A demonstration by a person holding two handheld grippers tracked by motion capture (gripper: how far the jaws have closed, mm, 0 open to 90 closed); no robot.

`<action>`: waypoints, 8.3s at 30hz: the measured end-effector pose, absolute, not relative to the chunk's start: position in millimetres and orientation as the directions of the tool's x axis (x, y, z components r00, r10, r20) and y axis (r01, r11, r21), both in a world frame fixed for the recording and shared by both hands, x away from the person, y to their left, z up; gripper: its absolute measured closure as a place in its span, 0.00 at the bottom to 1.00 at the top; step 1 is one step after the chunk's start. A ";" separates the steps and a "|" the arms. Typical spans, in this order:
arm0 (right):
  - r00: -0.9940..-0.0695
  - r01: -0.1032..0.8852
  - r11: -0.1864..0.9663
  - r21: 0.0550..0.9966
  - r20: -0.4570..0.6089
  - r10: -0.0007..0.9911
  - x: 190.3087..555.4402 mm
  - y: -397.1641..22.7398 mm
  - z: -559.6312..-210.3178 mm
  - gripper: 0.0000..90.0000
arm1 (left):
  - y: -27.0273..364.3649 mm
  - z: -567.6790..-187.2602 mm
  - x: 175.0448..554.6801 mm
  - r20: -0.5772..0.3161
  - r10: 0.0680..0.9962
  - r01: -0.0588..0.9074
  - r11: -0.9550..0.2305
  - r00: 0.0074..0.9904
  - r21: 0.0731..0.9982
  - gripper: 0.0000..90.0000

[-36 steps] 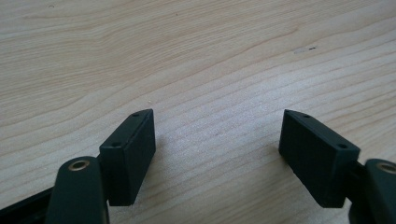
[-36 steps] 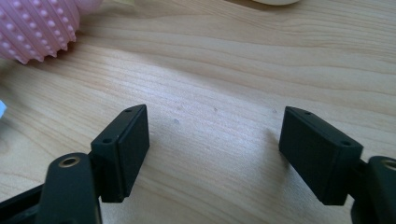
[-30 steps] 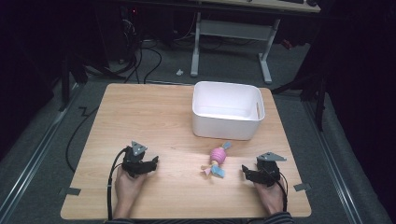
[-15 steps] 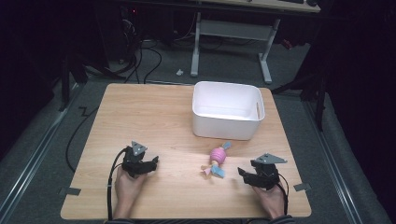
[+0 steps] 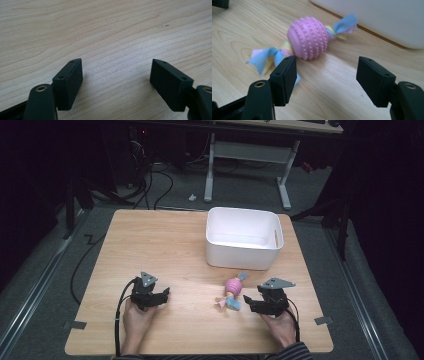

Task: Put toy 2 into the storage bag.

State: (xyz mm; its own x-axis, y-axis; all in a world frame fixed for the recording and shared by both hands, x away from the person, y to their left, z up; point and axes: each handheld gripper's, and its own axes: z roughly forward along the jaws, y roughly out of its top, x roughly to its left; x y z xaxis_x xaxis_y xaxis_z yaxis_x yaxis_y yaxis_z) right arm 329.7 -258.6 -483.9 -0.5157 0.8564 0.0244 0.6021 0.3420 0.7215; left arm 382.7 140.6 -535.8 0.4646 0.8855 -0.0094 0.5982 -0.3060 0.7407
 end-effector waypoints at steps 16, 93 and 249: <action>-0.558 0.572 0.395 0.719 -0.012 0.830 348.2 -230.9 -477.0 0.36 | 140.7 -535.8 382.7 -0.010 0.885 0.598 -0.307 0.466 0.741 0.29; -0.603 0.525 0.341 0.780 0.057 0.796 354.4 -257.1 -428.3 0.44 | 140.5 -535.8 382.7 -0.011 0.882 0.596 -0.310 0.471 0.740 0.29; -0.467 0.510 0.217 0.832 0.055 0.883 373.9 -325.8 -361.8 0.42 | 140.2 -535.8 382.6 -0.009 0.877 0.593 -0.317 0.480 0.740 0.28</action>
